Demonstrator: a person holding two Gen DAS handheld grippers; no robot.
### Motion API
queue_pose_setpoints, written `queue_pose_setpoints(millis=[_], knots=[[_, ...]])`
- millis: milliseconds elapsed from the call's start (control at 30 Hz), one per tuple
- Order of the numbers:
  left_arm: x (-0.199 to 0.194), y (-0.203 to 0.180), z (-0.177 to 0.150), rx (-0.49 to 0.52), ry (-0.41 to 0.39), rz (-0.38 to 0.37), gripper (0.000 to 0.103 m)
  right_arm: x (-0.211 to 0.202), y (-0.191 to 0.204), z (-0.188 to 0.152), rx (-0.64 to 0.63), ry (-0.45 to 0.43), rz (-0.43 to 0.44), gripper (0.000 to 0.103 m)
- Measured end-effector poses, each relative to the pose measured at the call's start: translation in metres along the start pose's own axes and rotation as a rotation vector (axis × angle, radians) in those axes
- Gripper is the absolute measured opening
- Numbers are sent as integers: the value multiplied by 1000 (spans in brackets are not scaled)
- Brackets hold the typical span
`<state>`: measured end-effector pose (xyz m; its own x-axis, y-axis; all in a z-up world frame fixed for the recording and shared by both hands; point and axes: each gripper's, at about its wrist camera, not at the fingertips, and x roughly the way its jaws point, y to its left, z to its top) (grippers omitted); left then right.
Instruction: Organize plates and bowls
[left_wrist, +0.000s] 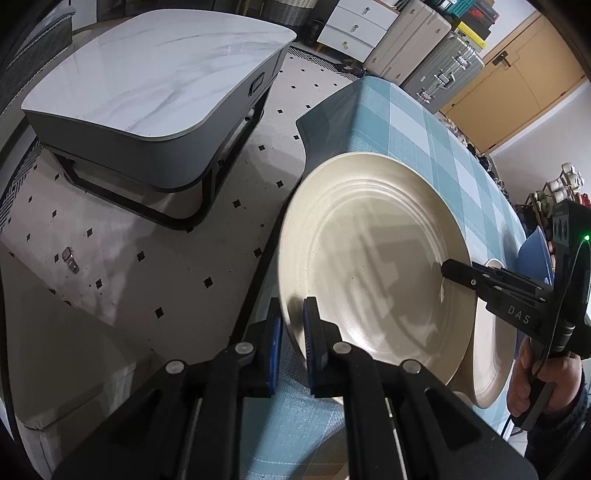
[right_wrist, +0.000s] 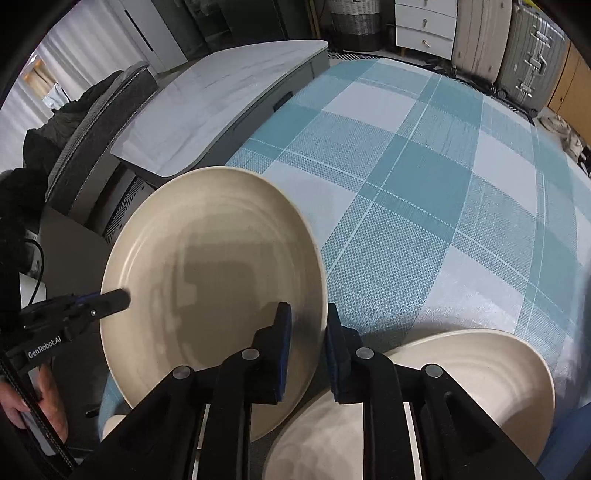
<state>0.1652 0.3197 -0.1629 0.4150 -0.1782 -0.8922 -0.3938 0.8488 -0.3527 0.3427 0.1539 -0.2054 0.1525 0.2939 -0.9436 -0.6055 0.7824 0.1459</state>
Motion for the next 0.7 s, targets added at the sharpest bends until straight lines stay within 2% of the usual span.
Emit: queue_pose_setpoints(millis=[400, 700], knots=[[-7, -4, 3, 0, -6, 33, 8, -15, 7, 1, 43, -44, 2, 13], [-25, -10, -2, 13, -22, 15, 9, -46, 5, -2, 46, -72, -1, 12]])
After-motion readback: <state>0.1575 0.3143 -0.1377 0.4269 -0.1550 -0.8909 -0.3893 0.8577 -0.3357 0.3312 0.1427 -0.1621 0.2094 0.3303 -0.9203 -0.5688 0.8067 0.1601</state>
